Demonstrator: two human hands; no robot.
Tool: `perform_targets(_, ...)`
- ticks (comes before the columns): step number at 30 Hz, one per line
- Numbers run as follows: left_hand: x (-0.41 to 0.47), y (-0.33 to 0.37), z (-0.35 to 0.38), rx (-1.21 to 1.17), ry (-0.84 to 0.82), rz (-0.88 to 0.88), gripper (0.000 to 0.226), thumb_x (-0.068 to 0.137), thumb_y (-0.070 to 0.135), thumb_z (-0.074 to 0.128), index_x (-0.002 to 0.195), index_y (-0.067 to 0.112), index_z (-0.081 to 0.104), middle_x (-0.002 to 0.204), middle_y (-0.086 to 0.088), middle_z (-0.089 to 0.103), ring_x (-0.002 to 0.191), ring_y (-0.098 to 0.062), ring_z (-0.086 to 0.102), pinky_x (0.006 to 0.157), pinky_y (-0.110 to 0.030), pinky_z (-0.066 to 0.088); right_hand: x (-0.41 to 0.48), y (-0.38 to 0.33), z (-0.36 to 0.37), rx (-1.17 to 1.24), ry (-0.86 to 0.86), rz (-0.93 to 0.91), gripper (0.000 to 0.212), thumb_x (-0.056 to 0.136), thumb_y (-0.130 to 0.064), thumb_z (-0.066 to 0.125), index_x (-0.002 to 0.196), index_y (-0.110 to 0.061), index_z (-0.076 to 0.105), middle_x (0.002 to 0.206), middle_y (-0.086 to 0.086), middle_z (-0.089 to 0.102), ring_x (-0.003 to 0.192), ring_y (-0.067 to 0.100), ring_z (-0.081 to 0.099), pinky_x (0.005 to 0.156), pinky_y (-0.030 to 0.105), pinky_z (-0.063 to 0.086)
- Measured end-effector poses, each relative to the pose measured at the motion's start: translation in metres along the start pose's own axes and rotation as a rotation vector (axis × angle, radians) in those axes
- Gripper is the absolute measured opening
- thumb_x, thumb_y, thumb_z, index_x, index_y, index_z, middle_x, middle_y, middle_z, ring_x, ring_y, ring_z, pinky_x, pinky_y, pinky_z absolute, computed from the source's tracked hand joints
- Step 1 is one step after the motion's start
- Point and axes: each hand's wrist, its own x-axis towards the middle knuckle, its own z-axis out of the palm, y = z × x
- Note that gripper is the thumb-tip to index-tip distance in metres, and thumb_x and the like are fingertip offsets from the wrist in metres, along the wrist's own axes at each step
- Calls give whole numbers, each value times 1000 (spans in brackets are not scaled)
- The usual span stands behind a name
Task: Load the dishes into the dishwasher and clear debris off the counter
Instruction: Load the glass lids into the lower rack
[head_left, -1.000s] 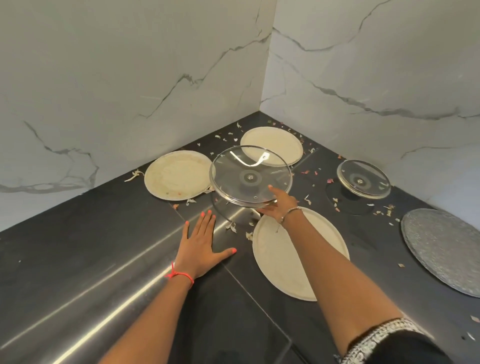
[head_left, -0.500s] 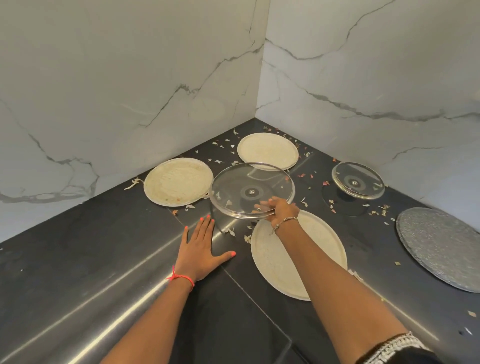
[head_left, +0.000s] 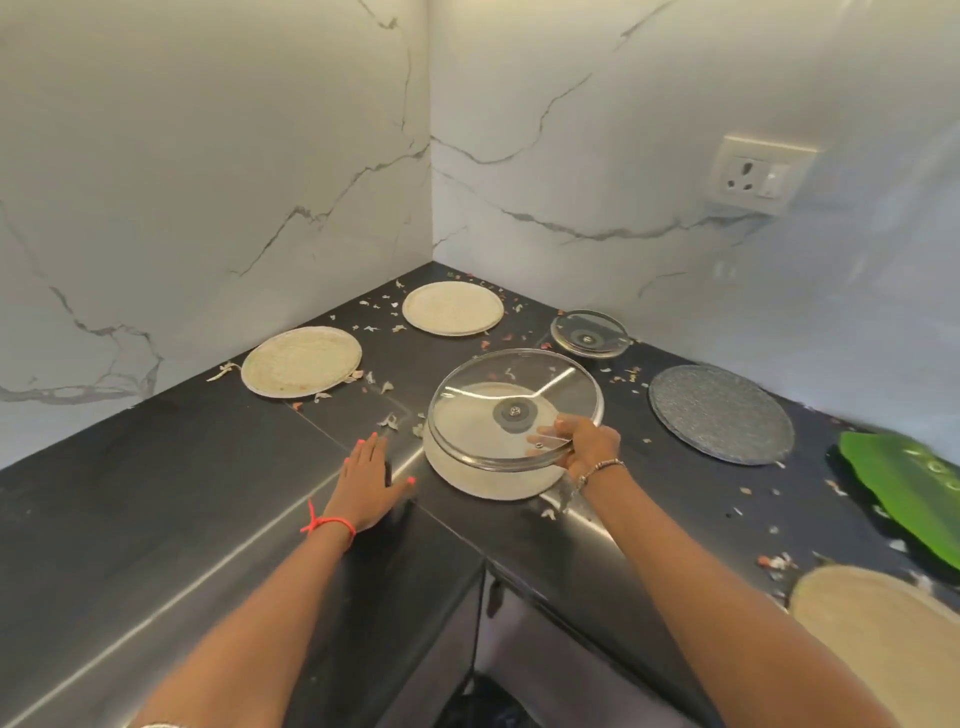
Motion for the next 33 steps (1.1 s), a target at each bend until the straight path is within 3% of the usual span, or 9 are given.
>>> perform_targets(3, -43, 19, 17, 5, 80, 56, 74, 92, 45, 49, 149, 10, 16, 157, -5, 7, 145, -22, -2, 117, -39, 2, -20, -7, -36, 51, 36, -14, 13, 76, 18, 47, 75, 6, 51, 61, 21, 61, 39, 28, 61, 47, 50, 55)
perform_targets(5, -70, 31, 28, 8, 87, 60, 73, 92, 45, 50, 148, 12, 18, 157, -4, 8, 145, -22, -3, 116, -40, 0, -34, -12, -62, 71, 53, -36, 14, 75, 18, 50, 77, 5, 54, 55, 16, 62, 40, 24, 61, 48, 45, 54)
perform_targets(10, -135, 61, 51, 41, 68, 90, 74, 92, 44, 50, 149, 11, 15, 157, -5, 7, 145, -22, -5, 116, -40, -4, -70, -11, -128, 66, 67, -65, 31, 72, 19, 50, 103, 16, 57, 88, 26, 64, 78, 38, 64, 77, 56, 53)
perform_targets(13, -170, 76, 61, 64, 45, 130, 73, 92, 42, 50, 149, 12, 15, 157, -5, 6, 145, -23, -6, 116, -40, -5, -96, -4, -162, 78, 85, -41, 26, 75, 19, 50, 99, 15, 57, 106, 32, 60, 93, 45, 61, 87, 60, 48)
perform_targets(19, -236, 97, 88, 65, 3, 203, 69, 93, 39, 51, 148, 13, 18, 157, -3, 7, 145, -19, -5, 116, -39, -6, -146, 17, -213, 176, 113, -39, 33, 73, 20, 52, 106, 16, 54, 102, 29, 60, 88, 41, 63, 85, 62, 48)
perform_targets(23, -283, 104, 105, 41, -41, 254, 70, 93, 37, 50, 148, 11, 16, 157, -3, 7, 145, -19, -6, 116, -37, -8, -186, 34, -247, 159, 93, -31, 16, 74, 21, 48, 86, 12, 55, 85, 25, 60, 59, 33, 66, 59, 54, 55)
perform_targets(26, -323, 104, 116, 52, -56, 281, 69, 93, 38, 50, 148, 12, 16, 157, -3, 6, 145, -19, -6, 115, -36, -8, -215, 56, -282, 158, 60, -15, 16, 75, 20, 47, 78, 6, 53, 84, 24, 58, 69, 39, 63, 55, 55, 53)
perform_targets(31, -406, 100, 141, 48, -75, 329, 69, 94, 41, 48, 147, 11, 16, 157, -4, 5, 145, -20, -6, 115, -36, -8, -281, 100, -341, 153, 132, -11, 19, 73, 20, 52, 76, 1, 56, 78, 18, 60, 50, 24, 63, 49, 47, 53)
perform_targets(33, -441, 96, 153, 54, -76, 342, 71, 93, 46, 46, 147, 12, 16, 157, -3, 6, 146, -20, -4, 115, -35, -8, -308, 121, -368, 153, 152, -3, 21, 72, 20, 54, 81, 1, 57, 79, 17, 60, 60, 28, 64, 52, 50, 53)
